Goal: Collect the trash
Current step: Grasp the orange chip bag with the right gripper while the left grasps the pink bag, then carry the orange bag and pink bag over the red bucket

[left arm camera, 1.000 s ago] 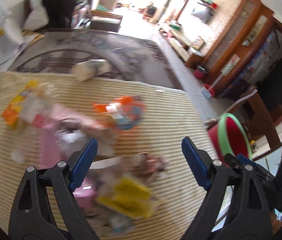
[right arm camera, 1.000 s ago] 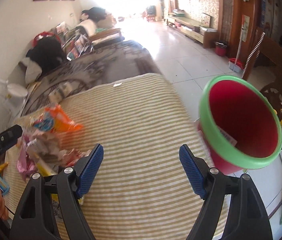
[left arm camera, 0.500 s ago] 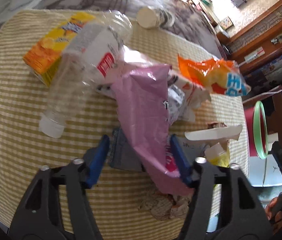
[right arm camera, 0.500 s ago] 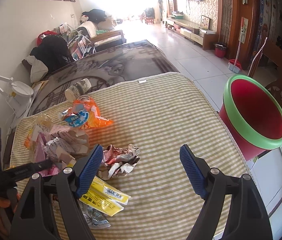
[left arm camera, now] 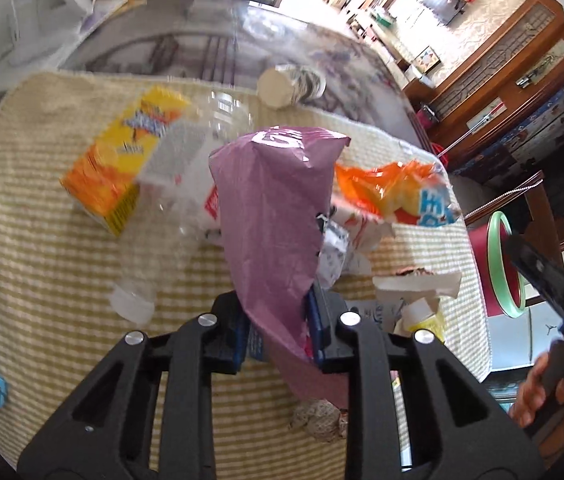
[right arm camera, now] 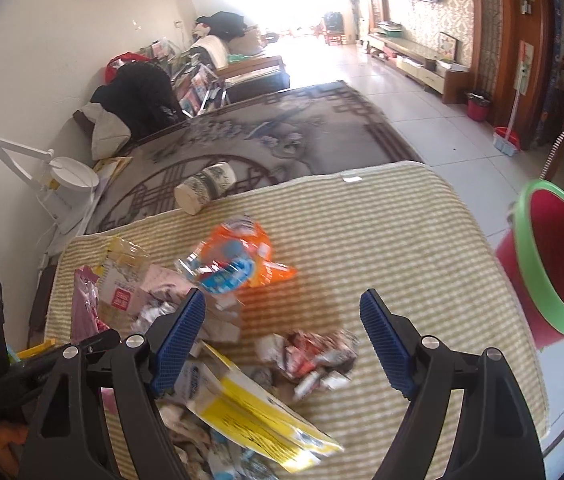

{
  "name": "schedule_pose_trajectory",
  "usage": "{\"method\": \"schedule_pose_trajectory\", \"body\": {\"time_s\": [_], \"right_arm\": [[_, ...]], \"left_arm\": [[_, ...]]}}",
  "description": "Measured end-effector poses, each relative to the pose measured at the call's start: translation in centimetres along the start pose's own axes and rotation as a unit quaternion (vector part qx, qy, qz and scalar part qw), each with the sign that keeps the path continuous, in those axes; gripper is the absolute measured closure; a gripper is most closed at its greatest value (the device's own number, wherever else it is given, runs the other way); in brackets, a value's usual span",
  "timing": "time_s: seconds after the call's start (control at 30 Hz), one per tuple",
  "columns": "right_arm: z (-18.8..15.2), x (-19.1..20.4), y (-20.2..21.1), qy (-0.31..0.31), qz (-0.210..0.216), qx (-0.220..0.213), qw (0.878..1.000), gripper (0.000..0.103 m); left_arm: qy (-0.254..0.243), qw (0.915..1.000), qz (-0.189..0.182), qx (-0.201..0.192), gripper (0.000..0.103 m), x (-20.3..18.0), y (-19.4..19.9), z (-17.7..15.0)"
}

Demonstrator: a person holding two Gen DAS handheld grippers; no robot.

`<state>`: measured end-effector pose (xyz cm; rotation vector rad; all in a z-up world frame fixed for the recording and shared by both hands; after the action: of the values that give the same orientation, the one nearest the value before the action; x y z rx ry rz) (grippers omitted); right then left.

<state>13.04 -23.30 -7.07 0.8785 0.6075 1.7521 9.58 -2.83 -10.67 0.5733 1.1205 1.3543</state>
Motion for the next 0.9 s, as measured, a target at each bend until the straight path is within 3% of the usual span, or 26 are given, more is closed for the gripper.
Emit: {"method": "schedule_pose_trajectory", "body": {"time_s": [0.23,0.5,0.53,0.57,0.6,0.73,0.9], "right_arm": [[2.0,2.7,-4.8,0.013,0.022,0.025,0.999,0.011],[2.1,2.3,-9.7,-0.024,0.028,0.075,0.997,0.012],[2.1,2.2,-9.7,-0.026,0.03,0.073,0.997,0.019],[2.1,2.1,-9.8,-0.025,0.029,0.071,0.997,0.036],[2.1,2.1,-9.8,-0.023,0.03,0.074,0.997,0.044],[2.4,2.1,-9.0,-0.012,0.034,0.067,0.997,0.056],[3.3,2.9,-5.5,0.022,0.025,0.015,0.999,0.056]], "left_arm": [[-0.007,0.9998,0.011,-0.018,0.08,0.9,0.5,0.7],[-0.005,0.9998,0.008,-0.016,0.08,1.1,0.4,1.0],[-0.005,0.9998,0.009,-0.015,0.08,1.2,0.3,1.0],[-0.004,0.9998,0.009,-0.015,0.08,1.3,0.3,1.0],[-0.004,0.9998,0.01,-0.014,0.08,1.3,0.2,1.1],[-0.002,0.9999,0.009,-0.013,0.08,1.3,0.0,1.2],[-0.011,0.9998,0.003,-0.014,0.08,0.7,0.1,1.3]]}}
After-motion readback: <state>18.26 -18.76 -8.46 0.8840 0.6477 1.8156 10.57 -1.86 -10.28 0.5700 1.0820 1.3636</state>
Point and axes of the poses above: each gripper's, at about its wrist camera, not at the fingertips, and y roughly against the way its jaws point, x to its left, z to its top, the point moved 4 cm from there along -y, roughly the way its jaws point, and after that the axes turned 5 degrees about z, right-handed, at the moved point
